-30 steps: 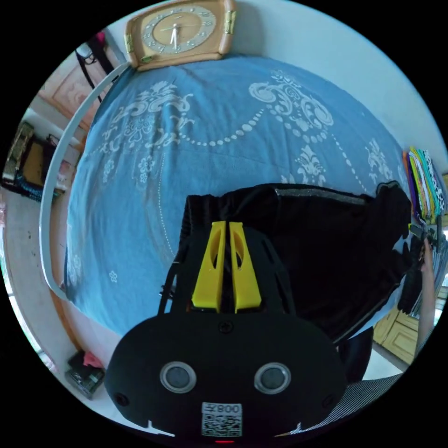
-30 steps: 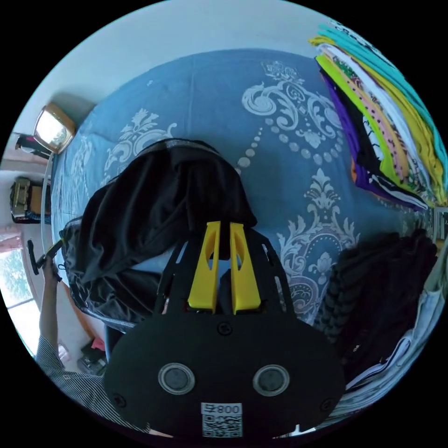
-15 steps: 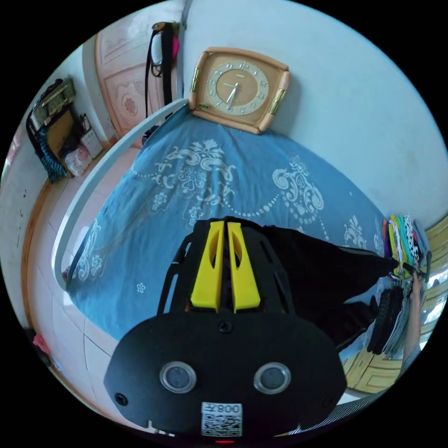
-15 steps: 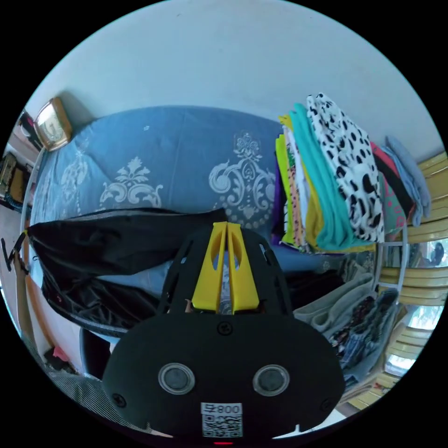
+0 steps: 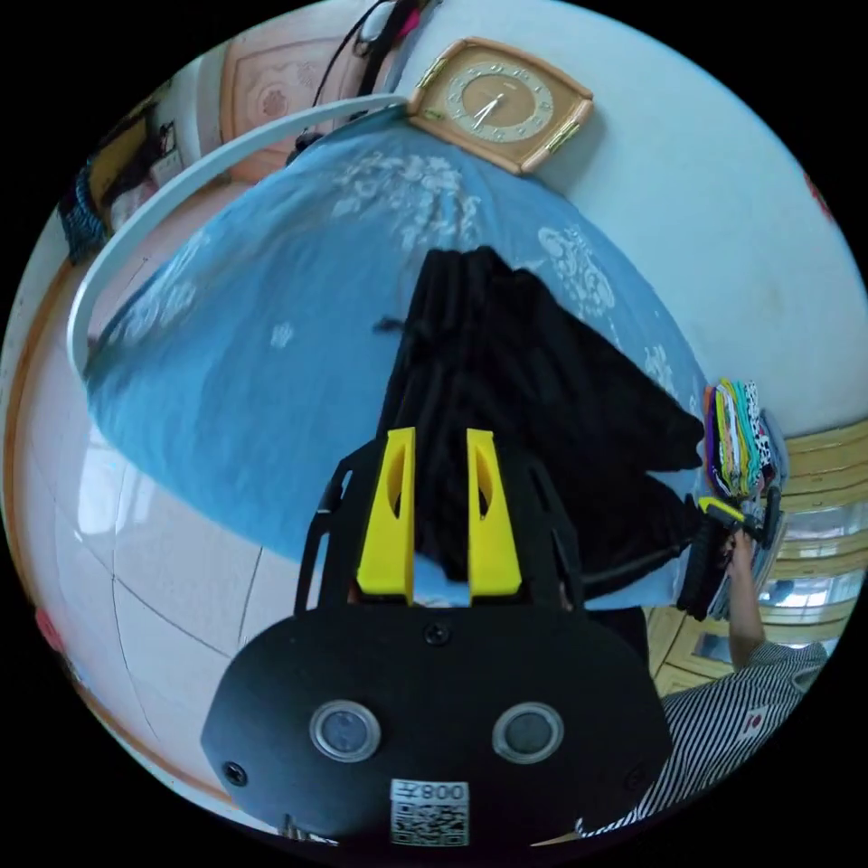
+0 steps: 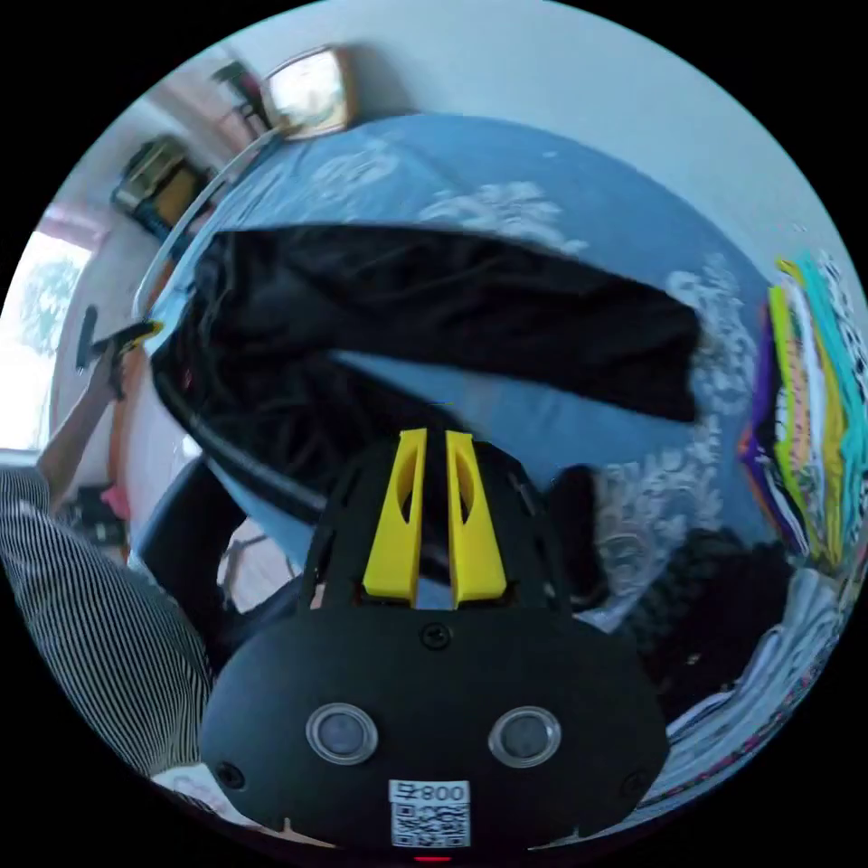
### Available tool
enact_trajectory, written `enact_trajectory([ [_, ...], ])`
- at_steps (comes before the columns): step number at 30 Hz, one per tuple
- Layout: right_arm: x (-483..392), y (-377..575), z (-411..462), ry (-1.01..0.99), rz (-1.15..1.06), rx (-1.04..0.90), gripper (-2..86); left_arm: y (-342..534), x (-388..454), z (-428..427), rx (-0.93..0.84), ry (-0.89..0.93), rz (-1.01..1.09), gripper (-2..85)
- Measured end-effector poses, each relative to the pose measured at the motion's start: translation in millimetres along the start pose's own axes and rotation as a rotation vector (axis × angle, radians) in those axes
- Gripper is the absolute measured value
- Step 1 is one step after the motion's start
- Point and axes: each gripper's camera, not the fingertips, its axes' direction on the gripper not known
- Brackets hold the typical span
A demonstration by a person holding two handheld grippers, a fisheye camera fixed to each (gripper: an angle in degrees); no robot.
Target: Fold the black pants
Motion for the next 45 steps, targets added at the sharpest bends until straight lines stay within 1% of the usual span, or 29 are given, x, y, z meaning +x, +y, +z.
enact_trajectory([
  [1, -24.9, 6.6, 5.6, -0.024, -0.04, -0.011, 5.9, 11.4, -10.1, -0.8, -0.014, 0.006, -0.02, 9.1],
  [3, -116.7, 29.7, 25.2, -0.068, -0.183, -0.062, 7.1, 55.2, -49.3, -5.4, -0.037, 0.034, -0.104, 9.5],
  [4, -137.9, 34.8, 29.7, -0.068, -0.22, -0.079, 7.4, 65.6, -59.4, -6.9, -0.035, 0.041, -0.134, 9.5],
  [6, -211.0, 53.5, 41.4, -0.056, -0.347, -0.113, 7.9, 99.1, -92.9, -13.1, -0.001, 0.12, -0.223, 10.0],
  [7, -226.7, 57.5, 43.0, -0.044, -0.38, -0.122, 8.0, 105.9, -99.4, -14.8, 0.014, 0.127, -0.238, 10.1],
  [9, -276.7, 70.8, 44.4, 0.054, -0.458, -0.112, 8.1, 126.0, -119.4, -17.5, 0.039, 0.141, -0.272, 10.3],
  [12, -317.2, 74.5, 45.0, 0.081, -0.486, -0.094, 8.0, 139.5, -135.5, -15.3, 0.061, 0.173, -0.27, 10.1],
  [15, -348.8, 75.9, 63.0, 0.173, -0.521, -0.134, 7.2, 143.8, -149.2, 3.4, 0.005, 0.258, -0.28, 8.3],
  [17, -360.1, 77.4, 61.2, 0.194, -0.525, -0.138, 5.9, 146.5, -156.4, 13.6, -0.026, 0.285, -0.299, 6.7],
  [19, -365.9, 79.8, 56.4, 0.193, -0.514, -0.15, 4.0, 150.8, -162.7, 17.6, -0.031, 0.304, -0.322, 5.2],
  [22, -375.3, 86.4, 49.5, 0.215, -0.501, -0.163, 2.1, 160.5, -170.9, 12.3, 0.007, 0.343, -0.329, 3.7],
  [25, -384.4, 91.3, 32.5, 0.166, -0.487, -0.162, 1.4, 167.0, -178.4, -3.0, 0.054, 0.349, -0.311, 3.0],
  [30, -405.4, 104.3, -11.2, 0.015, -0.495, -0.095, 1.2, 171.6, -189.6, -42.1, 0.162, 0.306, -0.275, 2.7],
  [33, -413.9, 108.8, -9.8, -0.015, -0.502, -0.075, 1.4, 169.7, -187.5, -48.8, 0.182, 0.252, -0.263, 2.9],
  [35, -410.0, 110.6, 8.1, -0.021, -0.492, -0.11, 1.6, 167.4, -182.0, -38.0, 0.158, 0.227, -0.27, 3.3],
  [38, -383.3, 118.2, 33.0, -0.063, -0.43, -0.174, 2.1, 167.5, -168.0, -6.3, 0.063, 0.162, -0.311, 4.0],
  [39, -367.5, 124.4, 29.4, -0.098, -0.396, -0.161, 2.3, 170.8, -161.3, 3.2, 0.053, 0.172, -0.329, 4.2],
  [43, -307.7, 153.7, 2.4, -0.16, -0.287, -0.093, 2.8, 184.7, -138.0, 14.0, 0.105, 0.17, -0.352, 4.6],
  [45, -247.7, 181.4, -17.1, -0.195, -0.168, -0.049, 3.5, 195.4, -123.9, 15.1, 0.153, 0.137, -0.39, 4.8],
])
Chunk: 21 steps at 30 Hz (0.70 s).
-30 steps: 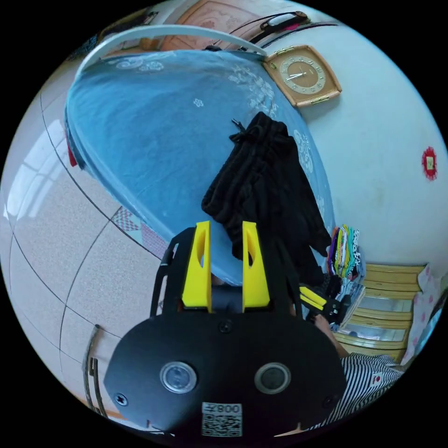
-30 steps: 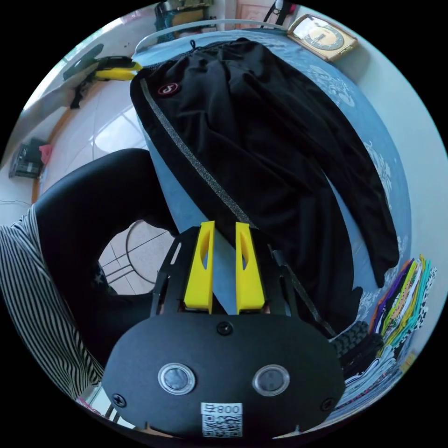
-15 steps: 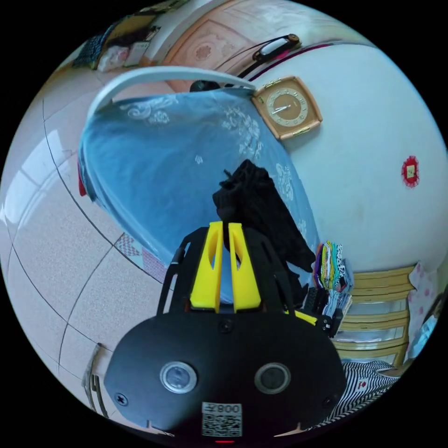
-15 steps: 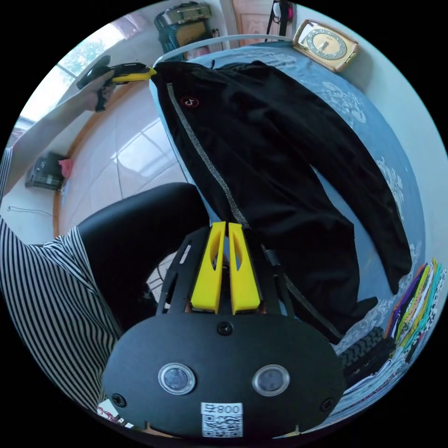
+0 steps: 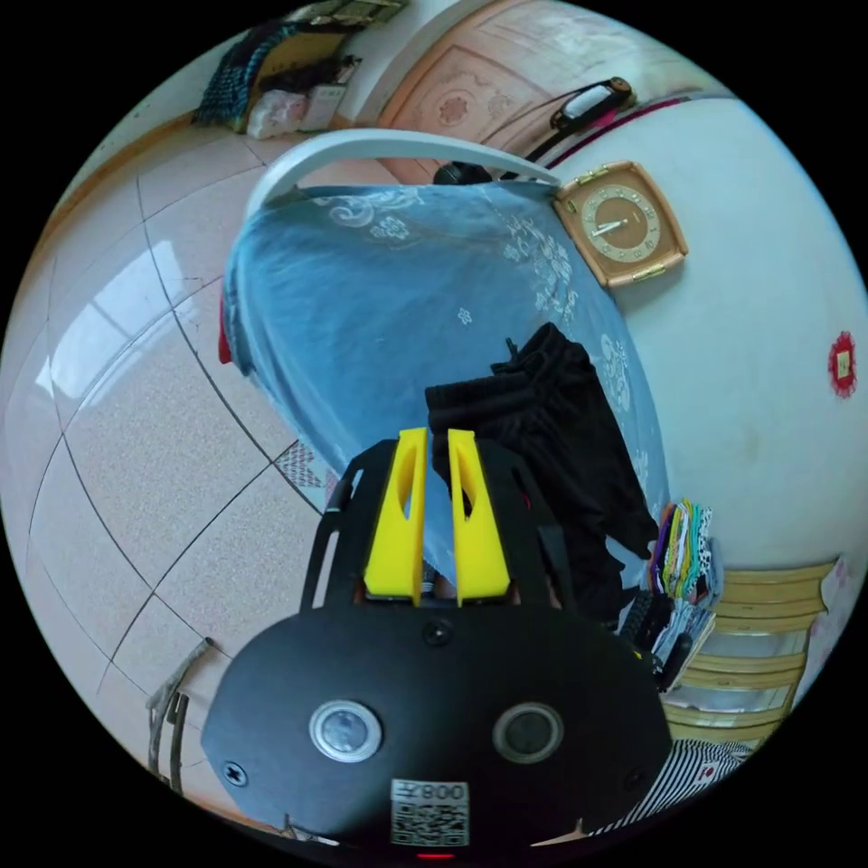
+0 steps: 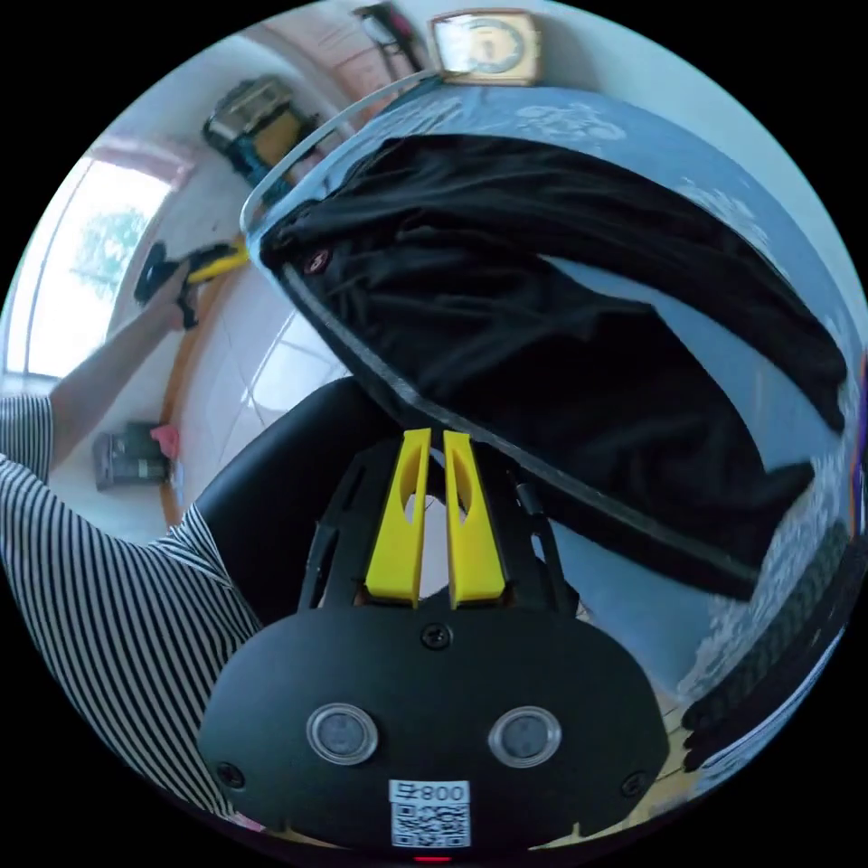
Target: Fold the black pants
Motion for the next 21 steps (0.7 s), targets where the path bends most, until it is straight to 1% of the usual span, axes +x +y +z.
enact_trajectory([
  [1, 14.9, 11.4, -7.9, 0.0, 0.038, 0.016, 3.6, 3.7, 2.6, -0.2, 0.014, -0.003, -0.007, 4.9],
  [3, 78.8, 64.6, -41.3, 0.011, 0.194, 0.098, 4.0, 18.8, 17.4, 0.6, 0.068, -0.011, -0.022, 5.1],
  [4, 95.9, 79.5, -49.4, 0.024, 0.239, 0.118, 4.1, 22.5, 23.8, 2.2, 0.074, -0.006, -0.011, 5.2],
  [6, 164.9, 140.8, -76.9, 0.084, 0.423, 0.186, 4.8, 36.3, 64.1, 18.3, 0.055, 0.006, 0.083, 5.6],
  [7, 181.7, 155.8, -82.1, 0.097, 0.469, 0.2, 5.1, 39.9, 78.3, 25.5, 0.038, 0.007, 0.12, 5.7],
  [9, 240.7, 208.2, -97.7, 0.141, 0.616, 0.236, 5.7, 57.9, 149.9, 68.2, -0.076, 0.026, 0.306, 6.2],
  [10, 253.0, 219.0, -100.4, 0.154, 0.644, 0.244, 5.8, 63.7, 170.0, 81.5, -0.11, 0.038, 0.357, 6.4],
  [12, 294.2, 249.8, -104.9, 0.208, 0.714, 0.25, 6.2, 91.3, 254.3, 138.3, -0.244, 0.072, 0.56, 6.8],
  [13, 303.6, 255.0, -104.7, 0.22, 0.725, 0.248, 6.3, 98.8, 275.0, 152.3, -0.272, 0.079, 0.606, 6.8],
  [15, 339.0, 268.2, -100.9, 0.241, 0.754, 0.238, 6.4, 129.4, 352.6, 206.9, -0.392, 0.126, 0.762, 7.0],
  [16, 346.9, 270.1, -99.2, 0.244, 0.758, 0.235, 6.5, 136.6, 369.7, 218.1, -0.407, 0.128, 0.793, 7.0],
  [18, 376.2, 273.8, -85.6, 0.26, 0.77, 0.193, 6.5, 163.5, 429.8, 257.9, -0.449, 0.116, 0.899, 7.0],
  [20, 395.1, 276.5, -69.0, 0.271, 0.782, 0.148, 6.6, 180.9, 464.9, 285.1, -0.485, 0.1, 0.944, 7.0],
  [21, 405.8, 278.5, -55.2, 0.242, 0.781, 0.112, 6.5, 192.4, 484.5, 301.0, -0.511, 0.099, 0.967, 7.0],
])
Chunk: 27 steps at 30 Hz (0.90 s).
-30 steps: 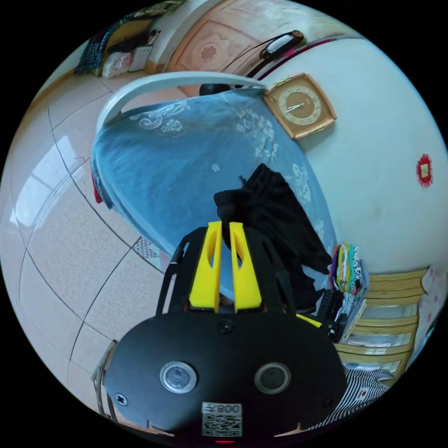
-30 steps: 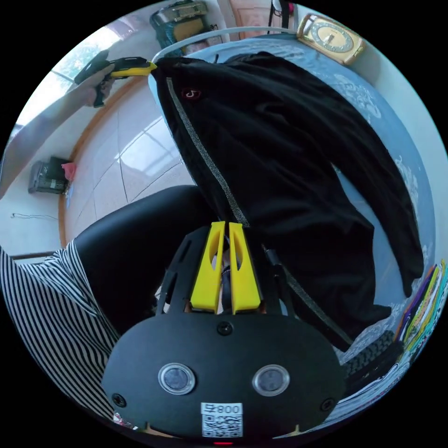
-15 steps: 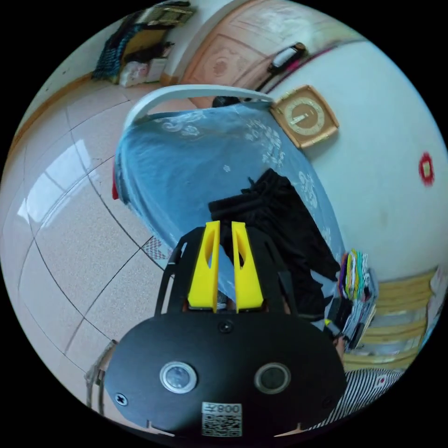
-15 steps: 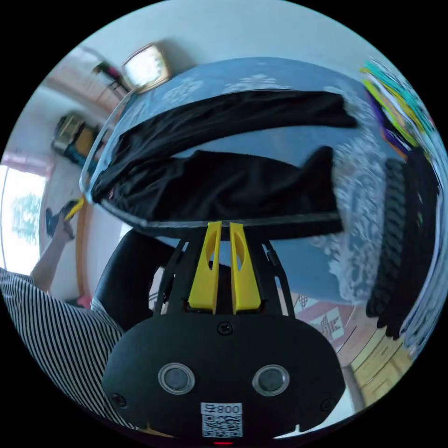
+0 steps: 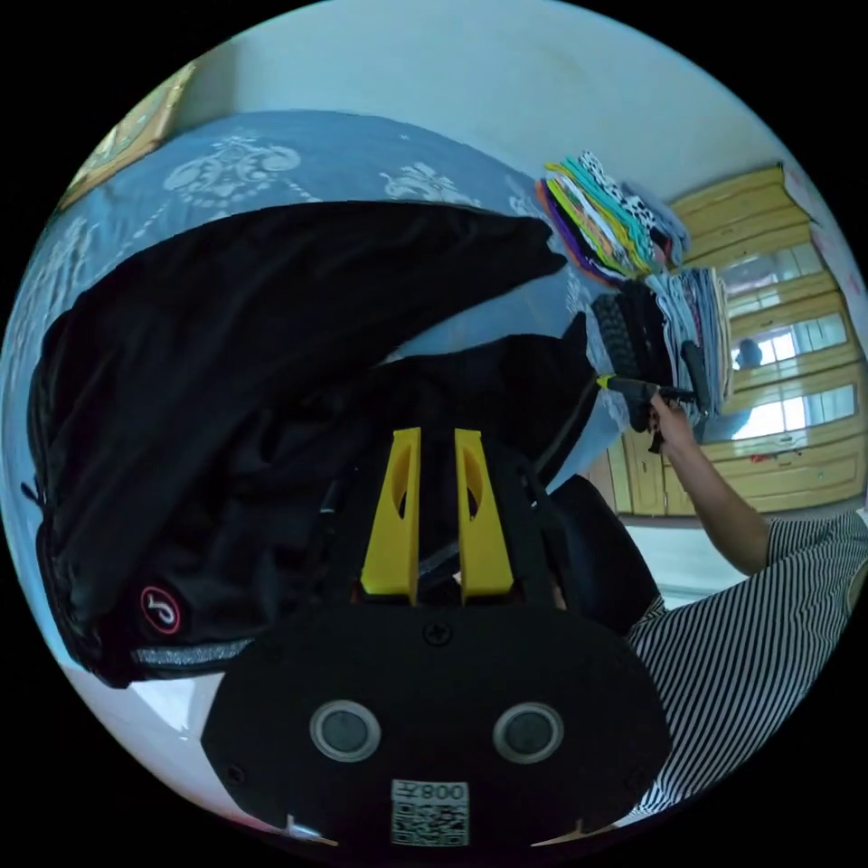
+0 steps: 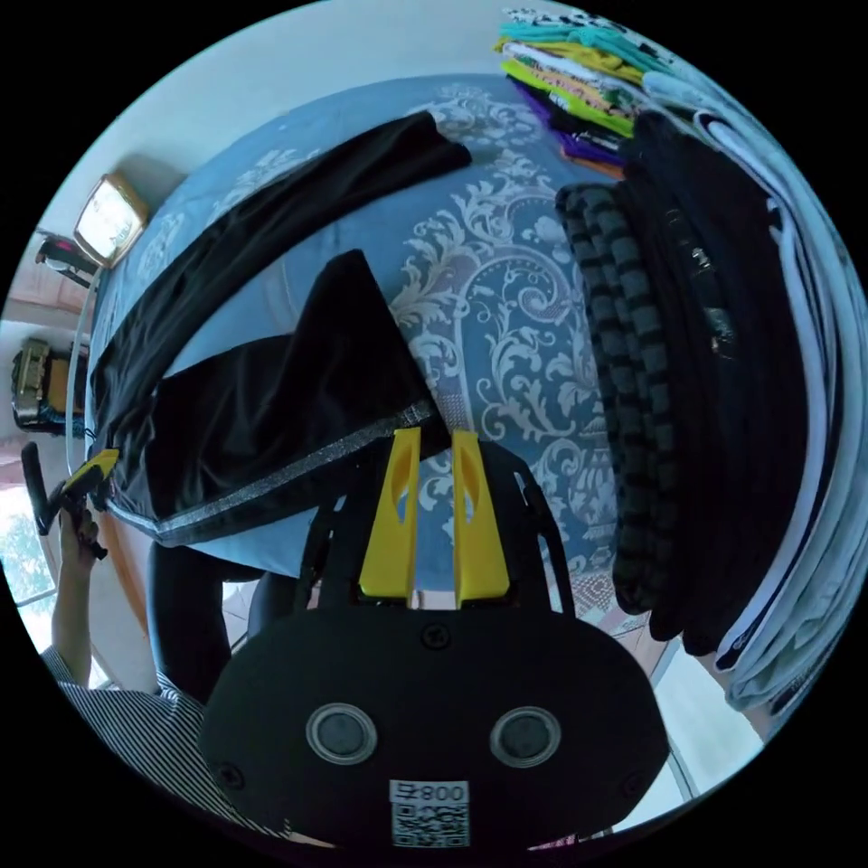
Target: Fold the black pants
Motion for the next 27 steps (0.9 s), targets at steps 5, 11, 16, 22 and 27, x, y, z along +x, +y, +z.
enact_trajectory([
  [5, 16.8, 12.1, 19.8, 0.03, -0.048, 0.038, 4.9, -48.4, 54.9, 73.6, -0.167, -0.067, 0.103, 5.8],
  [11, 52.4, 28.1, 22.3, -0.019, -0.095, 0.009, 2.8, -97.4, 102.4, 122.0, -0.234, -0.165, 0.126, 1.1],
  [16, 96.3, 86.7, 13.2, -0.068, -0.066, 0.031, 2.2, -126.3, 130.2, 133.6, -0.202, -0.115, 0.16, 0.8],
  [22, 136.4, 127.4, 98.2, -0.123, 0.017, -0.078, 2.0, -164.5, 140.3, 168.1, -0.254, -0.102, 0.125, 1.9],
  [27, 150.9, 137.5, 114.2, -0.064, 0.063, -0.051, 0.6, -203.0, 146.8, 158.2, -0.199, -0.111, 0.133, 2.8],
])
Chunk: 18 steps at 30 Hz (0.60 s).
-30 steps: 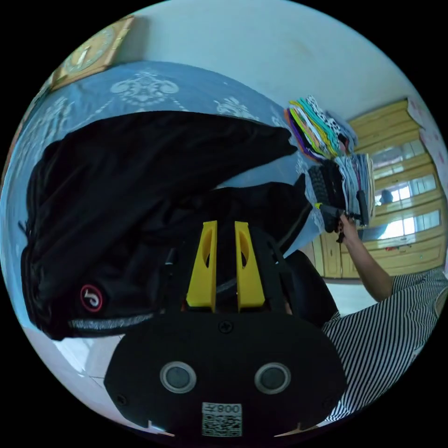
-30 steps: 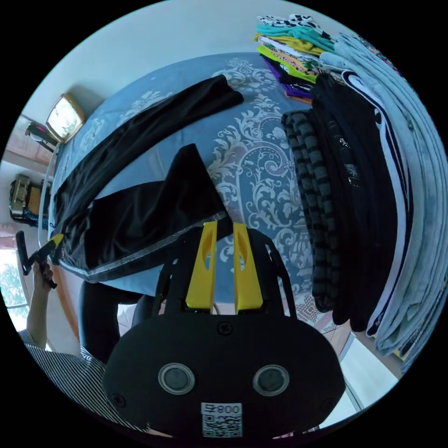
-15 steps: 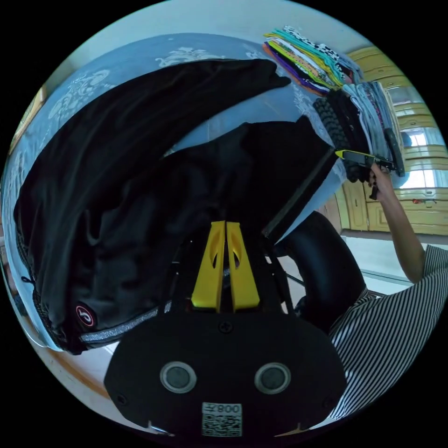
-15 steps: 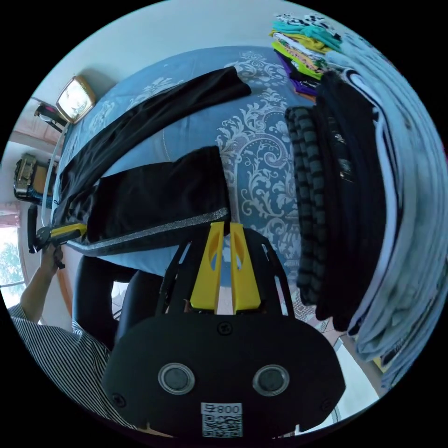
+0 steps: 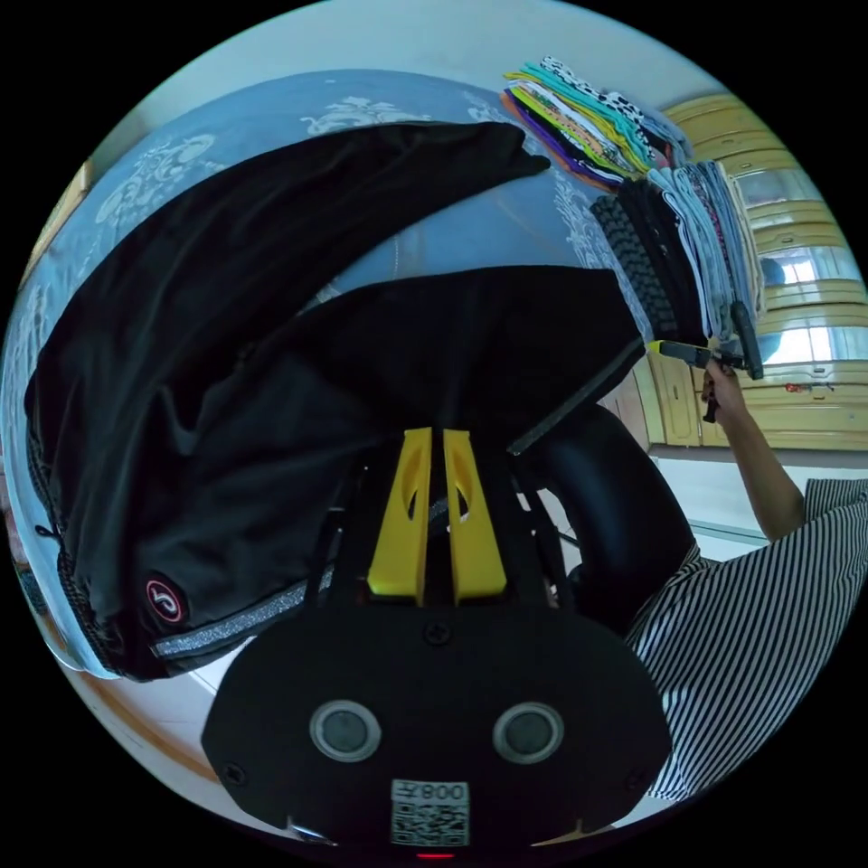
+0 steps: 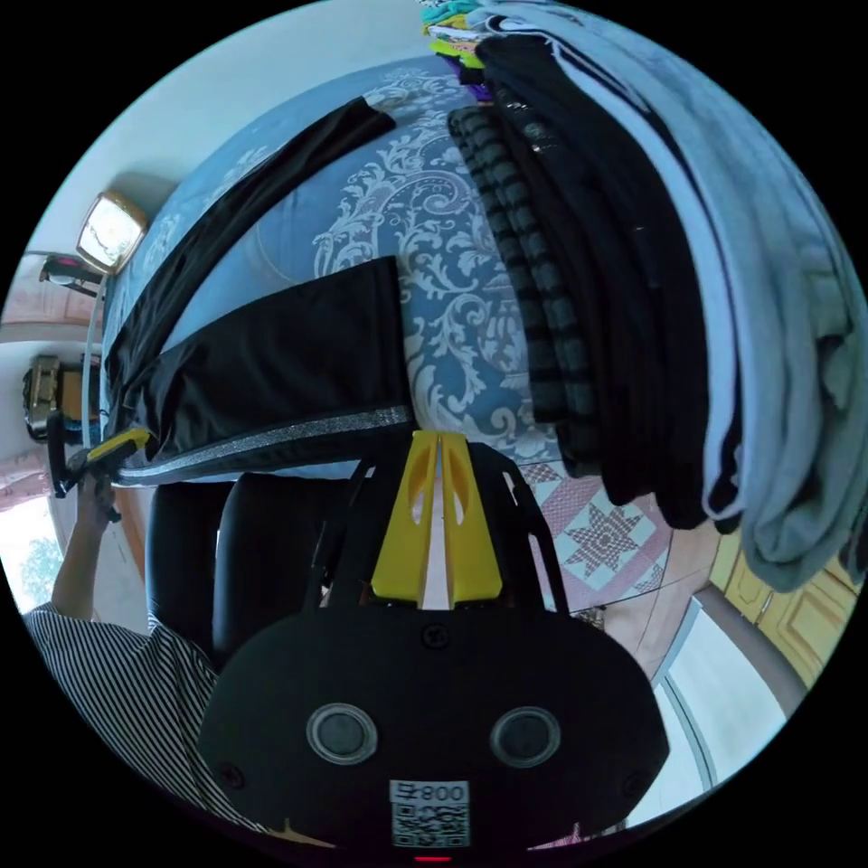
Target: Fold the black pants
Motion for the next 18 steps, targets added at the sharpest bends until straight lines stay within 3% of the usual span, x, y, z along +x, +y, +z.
enact_trajectory([
  [10, -61.3, -40.4, 17.5, -0.003, -0.153, 0.137, 0.9, -92.8, -45.2, -30.1, 0.102, -0.102, -0.081, 5.1],
  [18, -148.2, -197.7, 47.0, 0.118, -0.304, 0.244, 4.7, -160.8, -107.9, -69.6, 0.17, -0.182, -0.147, 7.0],
])
